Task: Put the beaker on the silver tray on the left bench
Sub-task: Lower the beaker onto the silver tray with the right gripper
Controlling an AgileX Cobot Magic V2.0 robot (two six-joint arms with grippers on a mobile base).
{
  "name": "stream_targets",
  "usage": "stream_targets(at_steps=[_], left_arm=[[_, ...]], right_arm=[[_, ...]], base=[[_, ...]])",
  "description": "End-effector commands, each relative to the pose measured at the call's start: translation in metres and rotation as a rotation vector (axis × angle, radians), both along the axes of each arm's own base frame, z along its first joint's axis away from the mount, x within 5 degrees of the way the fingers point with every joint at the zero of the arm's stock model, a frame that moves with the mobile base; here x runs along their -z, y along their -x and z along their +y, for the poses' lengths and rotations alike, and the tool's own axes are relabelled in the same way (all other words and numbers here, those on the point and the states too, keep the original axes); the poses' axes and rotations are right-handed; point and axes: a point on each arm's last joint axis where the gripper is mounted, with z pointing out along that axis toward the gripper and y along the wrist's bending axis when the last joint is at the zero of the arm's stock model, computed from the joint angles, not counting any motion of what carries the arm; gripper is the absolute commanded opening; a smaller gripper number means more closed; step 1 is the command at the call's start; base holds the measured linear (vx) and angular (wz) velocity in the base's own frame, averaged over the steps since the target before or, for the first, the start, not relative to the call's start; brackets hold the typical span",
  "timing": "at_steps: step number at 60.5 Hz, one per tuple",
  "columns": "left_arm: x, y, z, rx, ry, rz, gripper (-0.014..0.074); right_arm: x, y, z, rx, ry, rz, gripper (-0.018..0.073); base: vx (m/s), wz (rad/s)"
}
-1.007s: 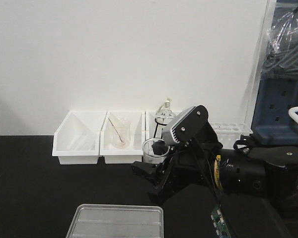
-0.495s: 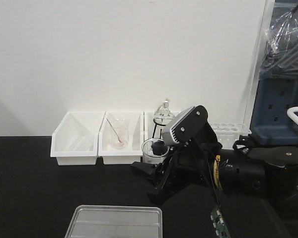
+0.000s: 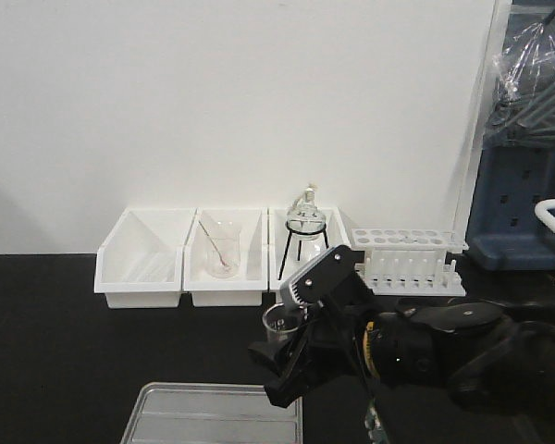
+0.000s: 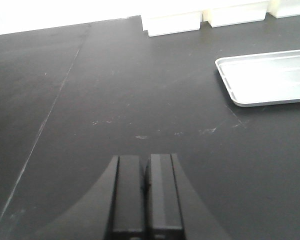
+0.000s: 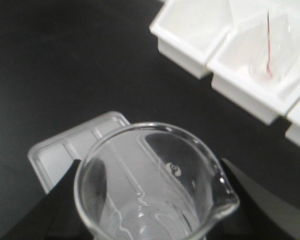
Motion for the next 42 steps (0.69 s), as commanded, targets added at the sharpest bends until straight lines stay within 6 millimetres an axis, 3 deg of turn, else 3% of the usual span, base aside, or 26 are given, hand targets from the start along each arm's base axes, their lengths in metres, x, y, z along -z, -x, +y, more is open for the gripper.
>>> stream_targets(at_steps=[1, 20, 42], left_arm=[[-0.001, -0.002, -0.001, 0.01, 0.005, -0.069, 0.0001], [-0.001, -0.002, -0.001, 0.01, 0.005, -0.069, 0.0001], [-0.001, -0.002, -0.001, 0.01, 0.005, -0.069, 0.0001]], right_arm=[[-0.011, -0.016, 0.007, -0.002, -0.032, -0.051, -0.0011], [0.044, -0.074, 0.041, -0.046, -0.105, 0.029, -0.0011], [0.093, -0.084, 0.053, -0.14, -0.082, 0.083, -0.0011]], base=[[0.0, 0.0], [0.0, 0.0], [0.0, 0.0]])
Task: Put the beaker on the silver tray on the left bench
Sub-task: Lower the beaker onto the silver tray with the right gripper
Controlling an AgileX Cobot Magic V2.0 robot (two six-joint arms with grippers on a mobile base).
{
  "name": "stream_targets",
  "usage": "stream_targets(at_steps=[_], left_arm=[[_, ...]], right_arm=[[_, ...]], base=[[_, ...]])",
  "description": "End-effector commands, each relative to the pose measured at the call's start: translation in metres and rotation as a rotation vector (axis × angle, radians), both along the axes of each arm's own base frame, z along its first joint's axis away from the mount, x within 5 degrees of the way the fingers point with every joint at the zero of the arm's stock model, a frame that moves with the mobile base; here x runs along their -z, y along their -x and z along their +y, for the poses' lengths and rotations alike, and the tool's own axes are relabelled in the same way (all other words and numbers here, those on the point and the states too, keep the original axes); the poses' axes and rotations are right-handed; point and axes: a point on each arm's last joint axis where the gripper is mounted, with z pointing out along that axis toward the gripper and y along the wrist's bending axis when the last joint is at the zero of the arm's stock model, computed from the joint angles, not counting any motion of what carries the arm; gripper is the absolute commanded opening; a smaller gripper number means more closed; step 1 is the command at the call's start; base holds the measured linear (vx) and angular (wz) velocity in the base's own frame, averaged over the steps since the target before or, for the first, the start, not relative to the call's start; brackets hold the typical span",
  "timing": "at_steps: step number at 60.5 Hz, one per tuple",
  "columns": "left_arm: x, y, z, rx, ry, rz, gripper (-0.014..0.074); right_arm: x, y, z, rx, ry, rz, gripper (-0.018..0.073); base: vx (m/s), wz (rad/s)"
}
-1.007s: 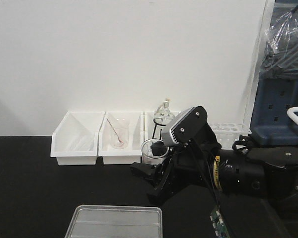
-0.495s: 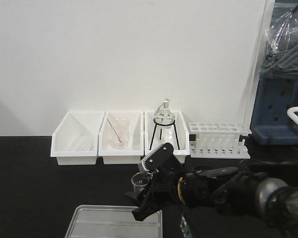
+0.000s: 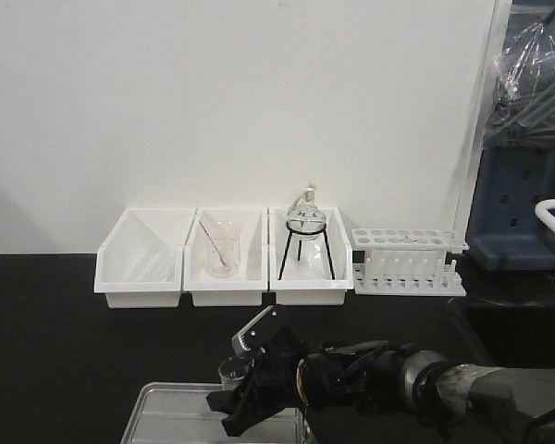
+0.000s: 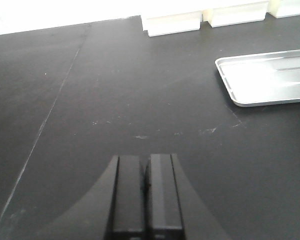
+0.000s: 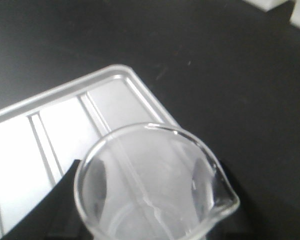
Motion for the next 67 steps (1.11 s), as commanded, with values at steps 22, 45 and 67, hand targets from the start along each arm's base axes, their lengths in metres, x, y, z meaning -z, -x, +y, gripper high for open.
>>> stream_targets(at_steps=[22, 45, 67], left_arm=[[-0.001, -0.002, -0.001, 0.01, 0.005, -0.069, 0.0001], [-0.001, -0.002, -0.001, 0.01, 0.005, -0.069, 0.0001], [-0.001, -0.002, -0.001, 0.01, 0.005, -0.069, 0.0001]], right_arm=[[-0.014, -0.005, 0.003, -0.021, -0.042, -0.046, -0.0003], [-0.012, -0.003, 0.005, -0.045, -0.058, -0.036, 0.0158], [-0.02, 0.0, 0.008, -0.087, -0.092, -0.04, 0.0582]], base=[[0.0, 0.0], [0.0, 0.0], [0.0, 0.0]])
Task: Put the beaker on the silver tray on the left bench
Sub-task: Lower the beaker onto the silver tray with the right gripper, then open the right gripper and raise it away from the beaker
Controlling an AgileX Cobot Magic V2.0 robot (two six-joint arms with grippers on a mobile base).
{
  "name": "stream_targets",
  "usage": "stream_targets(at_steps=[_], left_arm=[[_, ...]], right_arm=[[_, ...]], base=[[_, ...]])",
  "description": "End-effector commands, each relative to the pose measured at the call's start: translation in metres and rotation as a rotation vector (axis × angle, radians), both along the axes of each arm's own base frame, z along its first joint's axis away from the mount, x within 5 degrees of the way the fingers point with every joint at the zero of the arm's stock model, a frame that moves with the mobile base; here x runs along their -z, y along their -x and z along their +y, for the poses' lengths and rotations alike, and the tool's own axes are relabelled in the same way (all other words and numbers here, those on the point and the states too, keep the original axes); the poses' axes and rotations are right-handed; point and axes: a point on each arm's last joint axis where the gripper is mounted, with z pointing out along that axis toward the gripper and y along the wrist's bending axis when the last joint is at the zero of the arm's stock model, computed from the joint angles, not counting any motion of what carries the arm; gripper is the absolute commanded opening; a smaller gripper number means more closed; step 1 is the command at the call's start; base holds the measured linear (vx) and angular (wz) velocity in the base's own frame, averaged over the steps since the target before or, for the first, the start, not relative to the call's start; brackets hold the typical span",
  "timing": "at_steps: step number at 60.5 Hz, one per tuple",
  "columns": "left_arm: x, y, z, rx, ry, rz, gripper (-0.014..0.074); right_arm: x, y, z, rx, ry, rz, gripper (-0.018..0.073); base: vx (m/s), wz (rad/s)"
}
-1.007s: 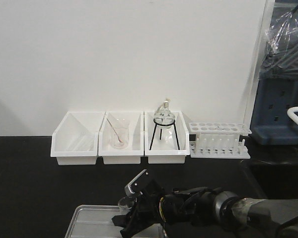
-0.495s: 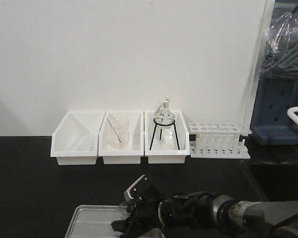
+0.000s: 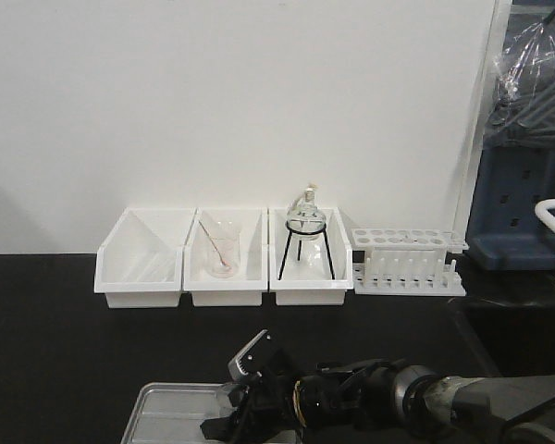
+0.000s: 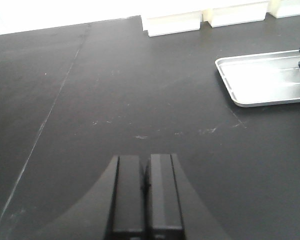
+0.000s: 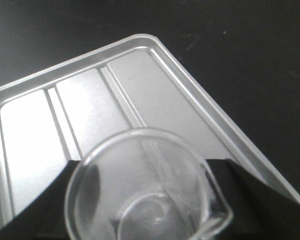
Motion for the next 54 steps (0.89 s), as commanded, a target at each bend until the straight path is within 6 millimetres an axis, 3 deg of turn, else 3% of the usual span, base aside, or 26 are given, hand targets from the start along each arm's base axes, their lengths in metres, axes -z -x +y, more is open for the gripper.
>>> stream_targets(at_steps=[1, 16, 26, 32, 40, 47, 54], left_arm=[[-0.001, -0.002, -0.001, 0.01, 0.005, -0.069, 0.0001], [-0.001, -0.002, -0.001, 0.01, 0.005, -0.069, 0.0001], [-0.001, -0.002, -0.001, 0.01, 0.005, -0.069, 0.0001], [-0.001, -0.002, -0.001, 0.01, 0.005, -0.069, 0.0001], [-0.001, -0.002, -0.001, 0.01, 0.005, -0.069, 0.0001], [-0.001, -0.002, -0.001, 0.01, 0.005, -0.069, 0.0001], [-0.001, -0.002, -0.001, 0.01, 0.005, -0.069, 0.0001]], right_arm=[[-0.046, -0.004, 0.002, -0.01, -0.075, -0.087, 0.0594], [-0.069, -0.003, 0.0, -0.005, -0.062, -0.148, 0.0603], [-0.099, 0.001, -0.002, -0.007, -0.09, -0.206, 0.0582], [-0.127, 0.006, -0.004, -0.006, -0.12, -0.249, 0.0578], [-0.179, 0.026, -0.006, -0.054, -0.238, -0.268, 0.0541], [-0.221, 0.05, -0.013, -0.086, -0.296, -0.266, 0.0438], [-0.245, 0.077, -0.026, -0.091, -0.257, -0.249, 0.0314]], base=[[0.0, 0.0], [0.0, 0.0], [0.0, 0.0], [0.0, 0.0], [0.0, 0.0], [0.0, 0.0], [0.0, 0.0]])
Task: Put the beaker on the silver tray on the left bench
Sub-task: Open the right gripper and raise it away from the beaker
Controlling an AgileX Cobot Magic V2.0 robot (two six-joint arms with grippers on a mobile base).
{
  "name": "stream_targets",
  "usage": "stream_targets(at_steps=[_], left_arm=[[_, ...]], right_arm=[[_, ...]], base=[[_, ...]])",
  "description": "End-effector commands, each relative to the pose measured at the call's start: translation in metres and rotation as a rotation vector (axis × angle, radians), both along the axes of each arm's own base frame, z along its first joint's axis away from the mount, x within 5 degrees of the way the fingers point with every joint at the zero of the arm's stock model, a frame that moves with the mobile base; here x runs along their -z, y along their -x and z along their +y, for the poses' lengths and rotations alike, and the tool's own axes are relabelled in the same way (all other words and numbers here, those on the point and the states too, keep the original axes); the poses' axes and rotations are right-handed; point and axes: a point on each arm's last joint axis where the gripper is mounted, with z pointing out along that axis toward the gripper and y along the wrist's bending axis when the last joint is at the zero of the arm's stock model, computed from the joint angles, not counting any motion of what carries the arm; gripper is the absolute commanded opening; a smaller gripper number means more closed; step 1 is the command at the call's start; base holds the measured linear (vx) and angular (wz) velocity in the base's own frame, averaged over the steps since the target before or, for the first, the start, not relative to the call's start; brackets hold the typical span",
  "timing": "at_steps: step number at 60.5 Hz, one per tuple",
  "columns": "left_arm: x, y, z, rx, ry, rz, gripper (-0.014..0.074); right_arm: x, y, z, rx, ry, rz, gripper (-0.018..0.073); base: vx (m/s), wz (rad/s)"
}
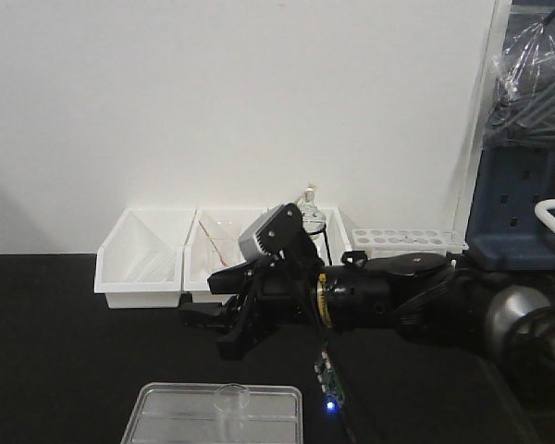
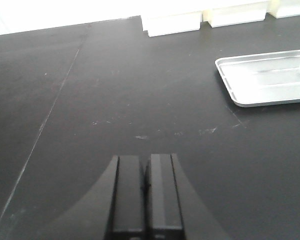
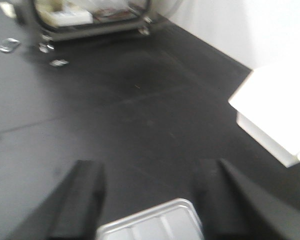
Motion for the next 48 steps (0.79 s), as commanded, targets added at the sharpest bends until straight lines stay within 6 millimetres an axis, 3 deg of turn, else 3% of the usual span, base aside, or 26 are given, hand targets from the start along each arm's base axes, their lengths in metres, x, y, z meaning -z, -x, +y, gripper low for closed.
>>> stream_targets(at_steps=[1, 11, 24, 48], left_arm=[[-0.001, -0.002, -0.001, 0.01, 0.005, -0.069, 0.0001], [-0.001, -0.002, -0.001, 0.01, 0.005, -0.069, 0.0001], [-0.001, -0.002, -0.001, 0.01, 0.005, -0.069, 0.0001], [-0.001, -0.002, -0.001, 0.01, 0.005, -0.069, 0.0001]], right_arm=[[-0.051, 0.028, -0.014, -0.006, -0.029, -0.045, 0.0299], [-0.084, 0.063, -0.029, -0.011, -0.041, -0.059, 0.0134], [-0.113, 0.084, -0.038, -0.016, -0.078, -0.131, 0.0018], [-0.119, 0.089, -0.041, -0.016, -0.085, -0.149, -0.0014]], base=[[0.0, 0.0], [0.0, 0.0], [0.0, 0.0], [0.0, 0.0]])
